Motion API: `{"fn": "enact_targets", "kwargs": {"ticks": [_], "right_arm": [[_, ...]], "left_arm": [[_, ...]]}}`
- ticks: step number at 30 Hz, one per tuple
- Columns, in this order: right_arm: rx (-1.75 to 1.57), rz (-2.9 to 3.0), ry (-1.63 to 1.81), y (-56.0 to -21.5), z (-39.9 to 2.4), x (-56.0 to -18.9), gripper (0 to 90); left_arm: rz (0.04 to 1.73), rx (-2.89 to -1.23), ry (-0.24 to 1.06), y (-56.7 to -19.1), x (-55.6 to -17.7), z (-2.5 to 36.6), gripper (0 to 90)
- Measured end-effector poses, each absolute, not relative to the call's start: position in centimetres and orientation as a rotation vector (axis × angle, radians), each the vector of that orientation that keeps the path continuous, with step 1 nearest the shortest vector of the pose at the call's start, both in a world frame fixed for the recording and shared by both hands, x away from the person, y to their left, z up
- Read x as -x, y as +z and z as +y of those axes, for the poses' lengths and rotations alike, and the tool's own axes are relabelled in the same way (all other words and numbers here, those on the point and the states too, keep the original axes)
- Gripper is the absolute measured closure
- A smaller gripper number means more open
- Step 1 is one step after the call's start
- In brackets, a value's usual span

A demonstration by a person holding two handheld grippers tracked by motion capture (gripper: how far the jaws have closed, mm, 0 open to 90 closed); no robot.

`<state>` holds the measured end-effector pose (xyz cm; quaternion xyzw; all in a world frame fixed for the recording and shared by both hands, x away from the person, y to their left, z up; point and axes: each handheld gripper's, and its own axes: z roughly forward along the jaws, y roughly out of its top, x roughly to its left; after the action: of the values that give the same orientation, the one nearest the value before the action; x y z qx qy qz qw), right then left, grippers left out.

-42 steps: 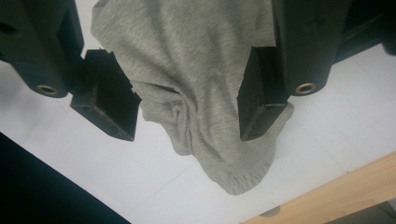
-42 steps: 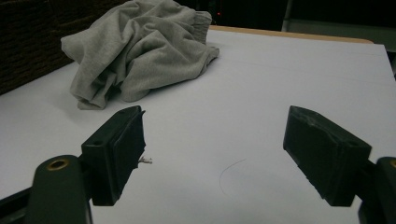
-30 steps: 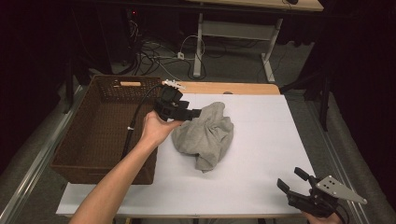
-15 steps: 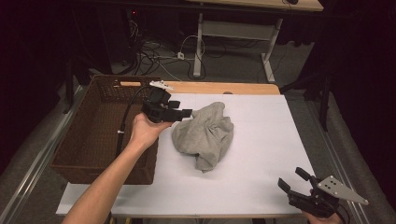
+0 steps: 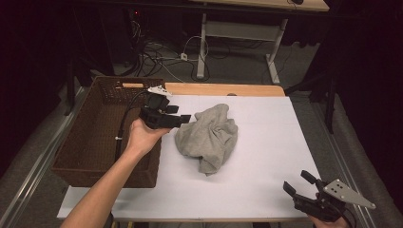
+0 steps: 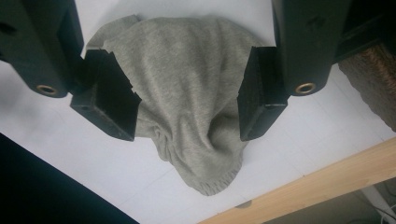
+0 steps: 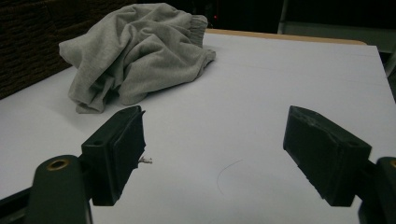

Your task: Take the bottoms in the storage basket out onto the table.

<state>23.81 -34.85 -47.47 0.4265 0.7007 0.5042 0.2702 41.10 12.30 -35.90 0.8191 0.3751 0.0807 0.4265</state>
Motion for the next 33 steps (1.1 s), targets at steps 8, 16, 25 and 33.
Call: {"fn": "enact_targets", "kwargs": {"ticks": [8, 16, 25, 33], "right_arm": [[-1.147, 1.889, 1.355, -47.4, -34.8, -23.8, 21.4], [-1.137, 1.891, 1.351, -47.4, -34.7, -23.7, 21.5], [-1.123, 1.888, 1.363, -47.4, -34.7, -23.6, 21.5], [-1.131, 1.888, 1.36, -47.4, -34.7, -23.6, 21.5]], "left_arm": [[0.934, -2.008, 0.23, -35.4, -40.3, 13.4, 37.8], [0.931, -1.992, 0.247, -35.0, -39.4, 14.7, 37.8], [0.931, -1.979, 0.263, -35.0, -38.4, 15.8, 37.8], [0.917, -2.012, 0.317, -34.7, -37.1, 16.4, 37.7]]}}
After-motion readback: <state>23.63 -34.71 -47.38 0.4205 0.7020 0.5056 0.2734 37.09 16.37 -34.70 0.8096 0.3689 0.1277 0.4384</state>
